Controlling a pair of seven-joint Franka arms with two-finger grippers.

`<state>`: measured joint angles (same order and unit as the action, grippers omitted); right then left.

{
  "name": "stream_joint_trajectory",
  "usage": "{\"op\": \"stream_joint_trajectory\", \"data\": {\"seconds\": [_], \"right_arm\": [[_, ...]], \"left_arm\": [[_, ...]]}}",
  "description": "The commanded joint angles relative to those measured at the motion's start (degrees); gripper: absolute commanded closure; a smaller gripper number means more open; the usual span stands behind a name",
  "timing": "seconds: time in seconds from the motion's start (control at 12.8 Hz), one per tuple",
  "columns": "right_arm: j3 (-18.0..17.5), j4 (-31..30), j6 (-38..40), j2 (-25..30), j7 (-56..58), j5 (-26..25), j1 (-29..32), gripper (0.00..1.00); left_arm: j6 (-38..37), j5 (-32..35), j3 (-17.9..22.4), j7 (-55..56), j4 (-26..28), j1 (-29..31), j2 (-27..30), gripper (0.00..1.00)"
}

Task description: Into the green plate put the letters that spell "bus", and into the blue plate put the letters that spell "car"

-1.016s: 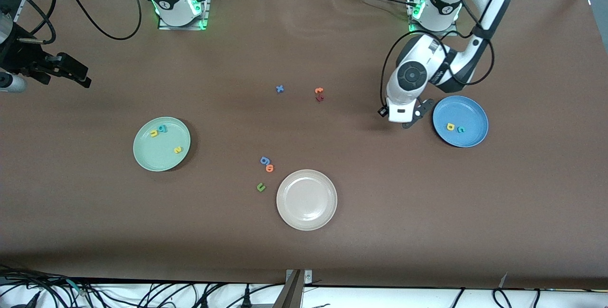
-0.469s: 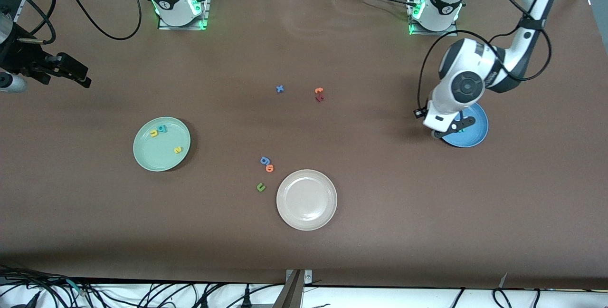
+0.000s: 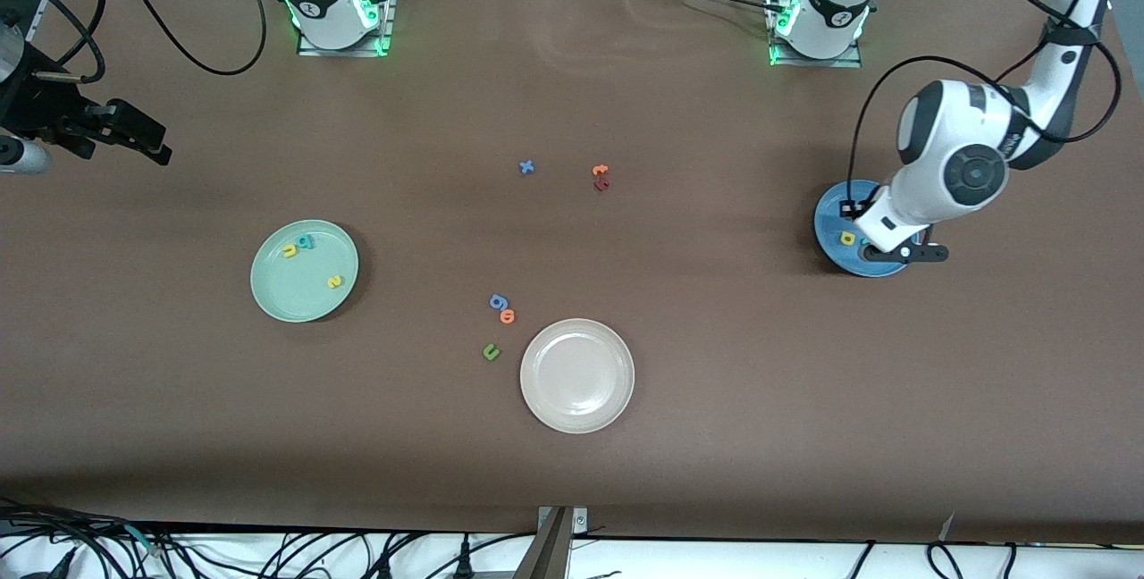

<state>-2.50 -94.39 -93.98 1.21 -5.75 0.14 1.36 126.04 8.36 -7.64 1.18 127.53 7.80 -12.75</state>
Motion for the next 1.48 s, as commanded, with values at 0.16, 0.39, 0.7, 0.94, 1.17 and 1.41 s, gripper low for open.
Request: {"op": "stream_joint_trajectory", "data": {"seconds": [0.16, 0.39, 0.7, 0.94, 1.17, 1.41], "right_arm": [[-0.8, 0.8, 0.5, -0.2, -0.5, 1.0, 0.9, 0.00], [-0.8, 0.8, 0.5, -0.2, -0.5, 1.0, 0.9, 0.00], [-0.8, 0.8, 0.5, -0.2, -0.6, 1.0, 0.9, 0.00], [-0.8, 0.8, 0.5, -0.2, -0.6, 1.0, 0.9, 0.00], [-0.8, 0.8, 0.5, -0.2, -0.6, 1.0, 0.9, 0.00], [-0.8, 0.8, 0.5, -0.2, -0.6, 1.0, 0.9, 0.00]], "left_arm": [[7.9, 0.3, 2.6, -11.3, 4.5, 3.6, -0.7, 0.87], [11.3, 0.1, 2.6, -11.3, 5.6, 3.8, -3.2, 0.83], [11.2, 0.0, 2.6, -10.9, 4.9, 3.9, -3.9, 0.00], [5.5, 0.0, 2.4, -10.9, 1.2, 3.8, -0.3, 0.00], [-17.4, -2.3, 2.1, -10.9, -14.8, 3.3, 1.3, 0.00], [-31.4, -3.1, 1.8, -10.9, -26.7, 3.0, 1.7, 0.00]]}}
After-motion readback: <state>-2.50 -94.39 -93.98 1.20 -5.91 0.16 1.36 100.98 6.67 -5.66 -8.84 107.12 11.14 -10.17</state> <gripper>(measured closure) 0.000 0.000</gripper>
